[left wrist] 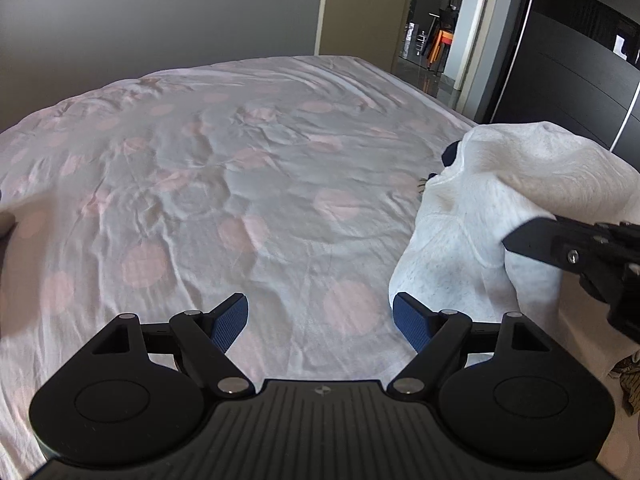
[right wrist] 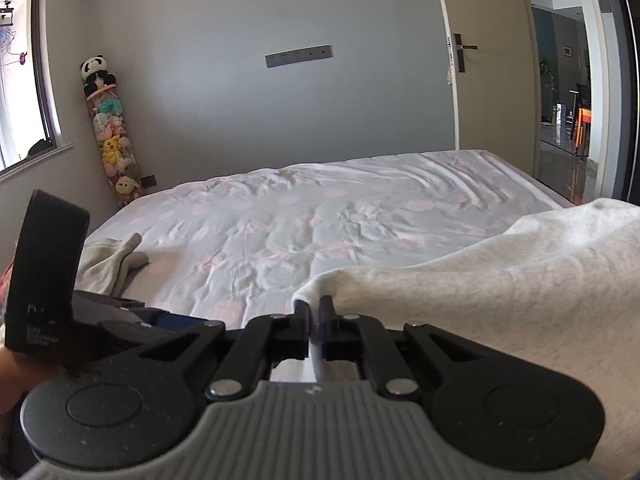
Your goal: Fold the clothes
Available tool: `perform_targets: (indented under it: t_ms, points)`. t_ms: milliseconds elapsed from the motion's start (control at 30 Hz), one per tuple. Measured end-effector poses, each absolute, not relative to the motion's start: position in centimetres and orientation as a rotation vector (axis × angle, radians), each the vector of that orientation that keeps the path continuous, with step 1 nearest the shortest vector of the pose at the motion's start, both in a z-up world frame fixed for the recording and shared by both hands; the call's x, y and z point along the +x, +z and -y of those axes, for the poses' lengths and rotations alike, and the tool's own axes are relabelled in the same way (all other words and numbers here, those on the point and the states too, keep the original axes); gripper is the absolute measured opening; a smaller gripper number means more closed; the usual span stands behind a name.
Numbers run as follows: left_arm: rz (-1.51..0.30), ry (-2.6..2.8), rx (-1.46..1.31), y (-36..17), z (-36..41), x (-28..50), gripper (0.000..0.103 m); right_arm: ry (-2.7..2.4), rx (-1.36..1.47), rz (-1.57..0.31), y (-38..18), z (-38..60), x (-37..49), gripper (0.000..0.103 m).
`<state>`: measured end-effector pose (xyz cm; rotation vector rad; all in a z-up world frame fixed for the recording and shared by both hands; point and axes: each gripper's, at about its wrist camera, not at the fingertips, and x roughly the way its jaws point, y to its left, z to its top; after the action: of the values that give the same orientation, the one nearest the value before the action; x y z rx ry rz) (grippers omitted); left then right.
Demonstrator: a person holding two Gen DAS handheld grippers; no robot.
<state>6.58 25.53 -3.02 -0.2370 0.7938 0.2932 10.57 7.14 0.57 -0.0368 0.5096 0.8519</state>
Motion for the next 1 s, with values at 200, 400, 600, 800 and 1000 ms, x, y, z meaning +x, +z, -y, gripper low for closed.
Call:
perform_targets:
  t_ms: [200, 400, 600, 800, 1000]
  points:
    - [-0.715, 0.415, -0.311, -0.6, -30.8, 2.2, 0.08, 1.042, -0.033, -0.394, 5.0, -14.6, 8.2, 0.006]
    - [-0.612, 0.623, -0.398, 1.6, -36.6, -5.8, 0.08, 1.281, -0.026, -0.348, 8.1, -23.3, 2.6, 0.006]
    - [-0.508, 0.783, -0.504, 3.0, -41.7, -14.1, 0.08, 1.464, -0.018, -0.37, 9.5, -31.4, -2.8, 0.005]
    - [-0.379, 0.906, -0.543, 5.4, -44.1, -19.5, 0.08, 1.552, -0.007, -0.284, 12.3, -34.0, -7.0, 0.005]
    - [-0.425, 0.862, -0.567, 3.9, -44.0, -19.0, 0.08, 1.405, -0.041, -0.291, 10.9, -31.9, -4.7, 0.005]
